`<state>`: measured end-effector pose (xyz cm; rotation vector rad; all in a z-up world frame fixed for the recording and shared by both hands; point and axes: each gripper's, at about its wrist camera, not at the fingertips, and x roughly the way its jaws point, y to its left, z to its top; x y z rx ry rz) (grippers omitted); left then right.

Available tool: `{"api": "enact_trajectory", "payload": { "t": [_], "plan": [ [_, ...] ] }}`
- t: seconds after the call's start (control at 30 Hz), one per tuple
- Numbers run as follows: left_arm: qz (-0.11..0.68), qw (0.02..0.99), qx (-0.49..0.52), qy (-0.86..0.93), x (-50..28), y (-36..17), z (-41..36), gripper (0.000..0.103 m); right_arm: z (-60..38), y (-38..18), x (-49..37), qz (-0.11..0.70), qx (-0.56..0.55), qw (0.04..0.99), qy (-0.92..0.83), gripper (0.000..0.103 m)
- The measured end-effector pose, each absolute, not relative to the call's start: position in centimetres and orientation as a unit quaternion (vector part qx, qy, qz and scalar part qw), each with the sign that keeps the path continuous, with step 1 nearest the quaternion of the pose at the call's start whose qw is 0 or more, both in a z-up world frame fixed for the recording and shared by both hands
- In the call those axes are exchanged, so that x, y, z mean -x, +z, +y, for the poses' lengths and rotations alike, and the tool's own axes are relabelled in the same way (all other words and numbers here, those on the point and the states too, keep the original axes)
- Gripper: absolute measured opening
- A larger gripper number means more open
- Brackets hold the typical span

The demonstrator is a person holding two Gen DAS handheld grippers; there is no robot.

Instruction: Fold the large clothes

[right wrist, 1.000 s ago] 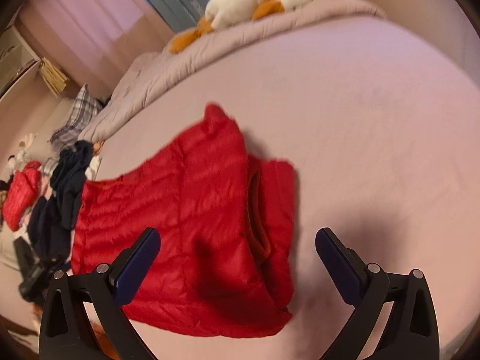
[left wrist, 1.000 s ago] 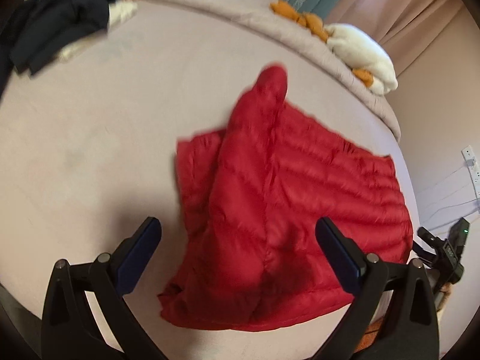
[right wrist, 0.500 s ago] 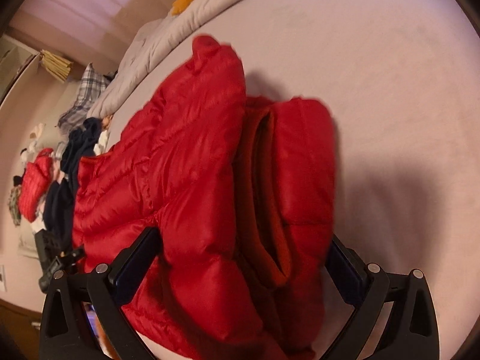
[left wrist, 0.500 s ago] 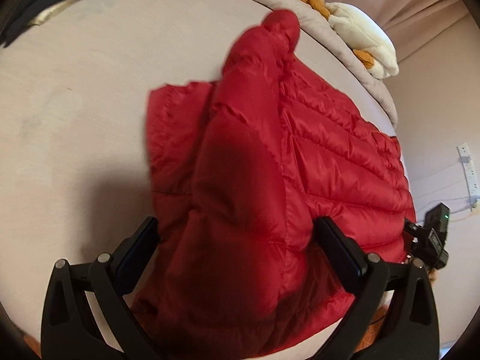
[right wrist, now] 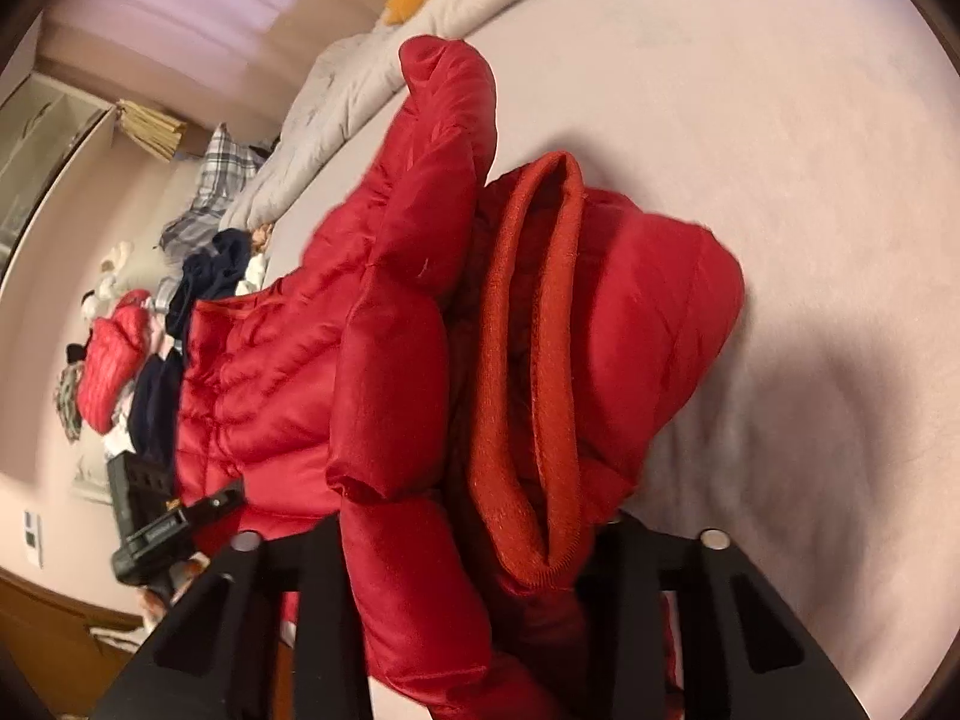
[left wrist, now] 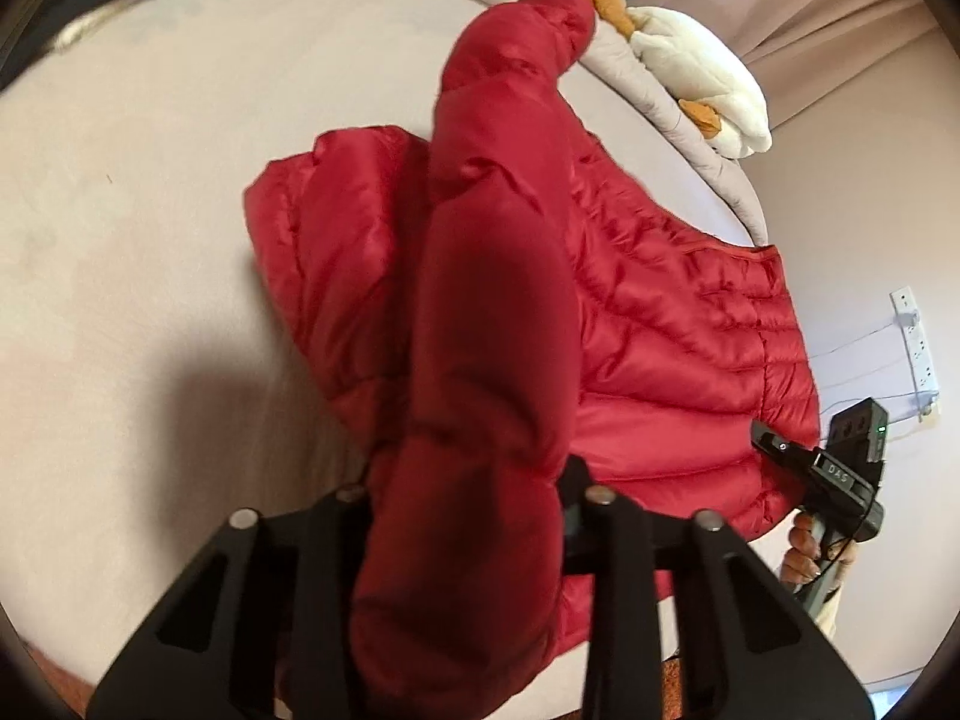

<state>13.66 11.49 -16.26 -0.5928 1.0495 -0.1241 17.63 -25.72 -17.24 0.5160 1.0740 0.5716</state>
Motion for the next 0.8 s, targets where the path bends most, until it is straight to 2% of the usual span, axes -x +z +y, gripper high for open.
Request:
{"api": "enact_trajectory", "payload": {
  "t": [0.13,0.4,0.8],
  "plan": [
    [0.472,0.833,0.281,-0.069,-12.2,-13.6,11.3,0.027,-25.6,-14.8,-16.2,0.477,-0.236,0.803,0.269,0.027],
    [0.430,0.857,0.270,-0.083,-9.4,-9.3,11.2,0.027,-24.8,-10.1,-13.4,0.432,-0.207,0.828,0.293,0.026],
    [0.391,0.881,0.256,-0.069,-7.4,-6.9,12.2,0.027,-23.3,-9.0,-13.0,0.403,-0.180,0.843,0.309,0.026]
  ]
}}
